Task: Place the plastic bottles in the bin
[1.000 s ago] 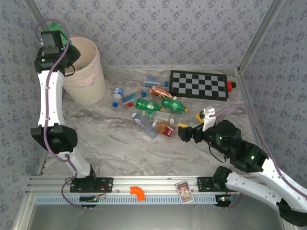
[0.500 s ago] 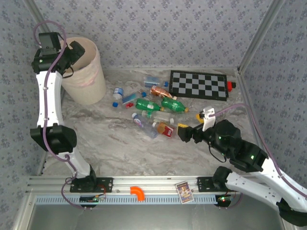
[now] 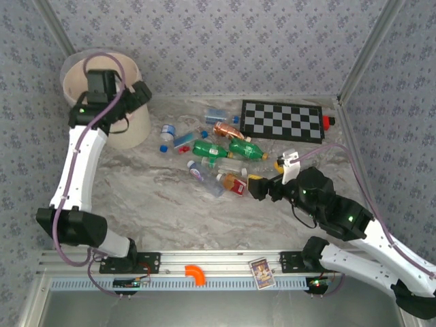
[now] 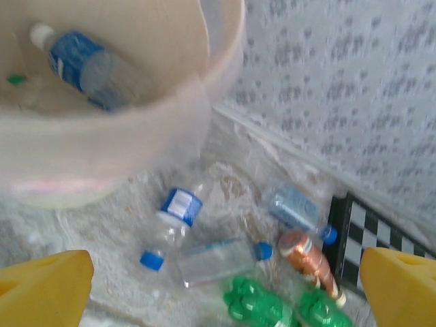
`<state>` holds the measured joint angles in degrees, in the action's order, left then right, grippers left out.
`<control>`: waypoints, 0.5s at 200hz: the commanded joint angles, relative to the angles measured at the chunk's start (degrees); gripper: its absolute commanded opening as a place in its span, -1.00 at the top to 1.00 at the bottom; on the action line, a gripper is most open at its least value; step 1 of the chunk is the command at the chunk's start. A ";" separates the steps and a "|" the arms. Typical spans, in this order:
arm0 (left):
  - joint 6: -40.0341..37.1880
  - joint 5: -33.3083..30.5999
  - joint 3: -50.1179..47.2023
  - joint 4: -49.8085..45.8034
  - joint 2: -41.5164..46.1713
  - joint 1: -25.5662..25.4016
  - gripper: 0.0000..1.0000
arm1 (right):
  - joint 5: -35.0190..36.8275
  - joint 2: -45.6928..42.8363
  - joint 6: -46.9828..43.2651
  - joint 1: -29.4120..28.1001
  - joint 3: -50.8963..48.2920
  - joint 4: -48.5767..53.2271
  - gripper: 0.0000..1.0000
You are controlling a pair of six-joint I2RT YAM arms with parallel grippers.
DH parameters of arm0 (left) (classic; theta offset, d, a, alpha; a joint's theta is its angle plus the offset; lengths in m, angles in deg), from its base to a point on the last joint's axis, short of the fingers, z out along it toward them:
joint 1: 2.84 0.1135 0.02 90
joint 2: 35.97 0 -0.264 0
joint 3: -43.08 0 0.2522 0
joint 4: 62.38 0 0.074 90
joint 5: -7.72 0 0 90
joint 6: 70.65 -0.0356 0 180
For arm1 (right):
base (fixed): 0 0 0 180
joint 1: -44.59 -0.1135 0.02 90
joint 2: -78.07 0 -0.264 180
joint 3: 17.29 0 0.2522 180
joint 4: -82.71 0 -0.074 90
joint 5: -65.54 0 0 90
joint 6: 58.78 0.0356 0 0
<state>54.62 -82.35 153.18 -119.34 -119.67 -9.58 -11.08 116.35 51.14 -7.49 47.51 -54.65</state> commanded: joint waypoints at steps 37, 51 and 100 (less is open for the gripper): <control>8.78 -4.86 -21.21 8.32 9.29 -10.44 -0.92 | -1.11 3.11 0.61 0.70 -1.20 -1.43 -0.99; 11.83 -5.03 -27.14 10.84 10.11 -13.75 -0.90 | -1.08 3.95 0.64 0.83 -1.91 -2.11 -0.99; 17.19 -5.02 -38.37 16.53 8.55 -18.63 -0.88 | -2.05 6.57 0.73 1.28 -2.79 -3.02 -0.99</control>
<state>68.30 -86.18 116.33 -107.91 -110.73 -28.11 -12.12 122.52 51.32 -6.64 44.85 -56.24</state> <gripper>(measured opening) 0.938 0.994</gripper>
